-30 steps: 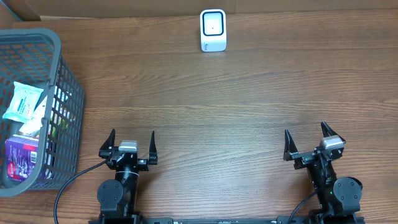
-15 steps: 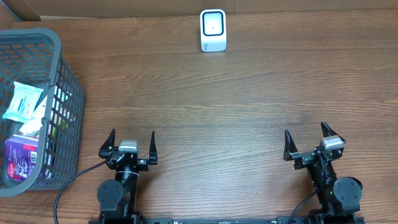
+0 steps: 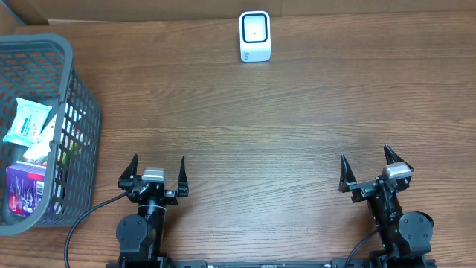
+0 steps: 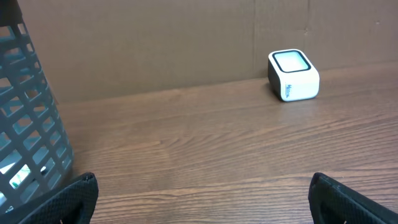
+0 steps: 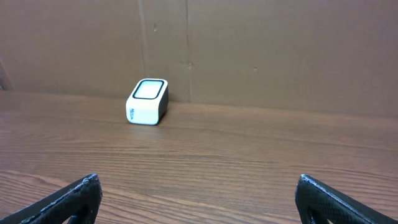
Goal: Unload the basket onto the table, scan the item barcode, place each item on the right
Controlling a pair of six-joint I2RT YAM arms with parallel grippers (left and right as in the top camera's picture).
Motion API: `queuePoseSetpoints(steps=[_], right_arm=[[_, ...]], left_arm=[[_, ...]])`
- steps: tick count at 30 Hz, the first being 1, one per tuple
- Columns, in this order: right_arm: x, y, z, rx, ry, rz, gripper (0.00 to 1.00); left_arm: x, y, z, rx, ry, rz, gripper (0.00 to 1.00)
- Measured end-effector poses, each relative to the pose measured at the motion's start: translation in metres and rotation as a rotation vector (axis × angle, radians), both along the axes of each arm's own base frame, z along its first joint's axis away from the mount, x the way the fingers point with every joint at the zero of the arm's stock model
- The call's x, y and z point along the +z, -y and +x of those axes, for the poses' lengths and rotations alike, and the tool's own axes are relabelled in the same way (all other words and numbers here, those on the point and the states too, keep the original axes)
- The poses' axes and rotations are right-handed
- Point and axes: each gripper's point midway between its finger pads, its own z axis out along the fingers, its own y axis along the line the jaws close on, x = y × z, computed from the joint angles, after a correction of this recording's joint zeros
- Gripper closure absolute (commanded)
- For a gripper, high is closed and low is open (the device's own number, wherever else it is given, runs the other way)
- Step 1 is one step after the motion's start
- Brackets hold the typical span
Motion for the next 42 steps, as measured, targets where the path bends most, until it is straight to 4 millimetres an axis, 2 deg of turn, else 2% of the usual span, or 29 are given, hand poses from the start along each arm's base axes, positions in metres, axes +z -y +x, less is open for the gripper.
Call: queuePoseSetpoints(steps=[13, 26, 29, 34, 42], right_arm=[[0.0, 0.0, 0.0, 0.0, 0.001, 0.0, 0.0], [0.005, 0.0, 0.0, 0.0, 0.019, 0.001, 0.0], [0.006, 0.0, 0.0, 0.0, 0.026, 0.002, 0.0], [0.007, 0.0, 0.0, 0.0, 0.027, 0.003, 0.0], [0.015, 0.0, 0.0, 0.0, 0.061, 0.006, 0.0]], left_arm=[[0.002, 0.001, 0.0, -0.007, 0.008, -0.003, 0.0], [0.006, 0.018, -0.004, -0.094, -0.024, -0.126, 0.0], [0.022, 0.019, -0.01, -0.1, -0.036, -0.134, 0.0], [0.064, 0.02, -0.016, -0.106, -0.016, -0.146, 0.0], [0.117, 0.026, -0.004, -0.129, -0.084, -0.183, 0.0]])
